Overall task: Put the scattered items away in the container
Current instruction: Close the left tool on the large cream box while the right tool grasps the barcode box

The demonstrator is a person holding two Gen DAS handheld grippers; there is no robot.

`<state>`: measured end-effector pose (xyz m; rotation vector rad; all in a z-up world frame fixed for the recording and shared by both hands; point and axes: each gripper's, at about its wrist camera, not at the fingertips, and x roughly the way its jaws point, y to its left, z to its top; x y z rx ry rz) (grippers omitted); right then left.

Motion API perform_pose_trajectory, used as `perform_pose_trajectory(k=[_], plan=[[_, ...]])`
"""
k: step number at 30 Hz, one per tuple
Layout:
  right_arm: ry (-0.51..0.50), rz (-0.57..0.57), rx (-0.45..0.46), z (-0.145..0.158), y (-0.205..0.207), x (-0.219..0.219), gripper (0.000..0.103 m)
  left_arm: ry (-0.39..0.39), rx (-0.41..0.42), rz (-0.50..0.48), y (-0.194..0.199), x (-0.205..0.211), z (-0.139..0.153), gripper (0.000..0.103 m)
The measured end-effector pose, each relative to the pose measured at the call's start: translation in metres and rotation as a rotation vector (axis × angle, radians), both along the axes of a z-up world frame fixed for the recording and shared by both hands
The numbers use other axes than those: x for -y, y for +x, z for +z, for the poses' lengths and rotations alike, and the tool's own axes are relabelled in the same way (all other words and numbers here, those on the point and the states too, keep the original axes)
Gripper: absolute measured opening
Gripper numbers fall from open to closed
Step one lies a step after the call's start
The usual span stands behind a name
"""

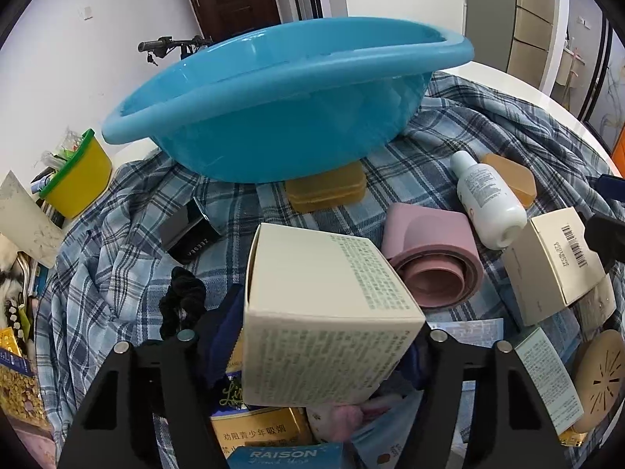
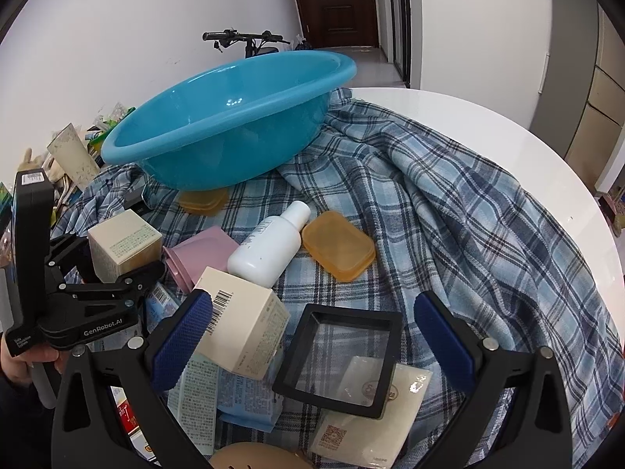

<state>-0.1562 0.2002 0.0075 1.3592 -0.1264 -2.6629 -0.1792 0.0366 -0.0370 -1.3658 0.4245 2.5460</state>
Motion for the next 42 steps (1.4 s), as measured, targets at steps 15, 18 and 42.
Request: perform_pose_trajectory(k=[15, 18, 42], plan=[[-0.025, -0.004, -0.055, 0.011, 0.005, -0.001, 0.103, 0.043, -0.085, 0.001, 0.017, 0.012, 0.025, 0.061], [-0.038, 0.005, -0.062, 0.013, 0.007, -0.003, 0.103, 0.066, -0.090, -0.001, 0.023, 0.014, 0.032, 0.061], [-0.066, 0.248, -0.050, 0.002, 0.018, 0.018, 0.089, 0.109, -0.083, 0.040, 0.052, 0.031, 0.040, 0.061]])
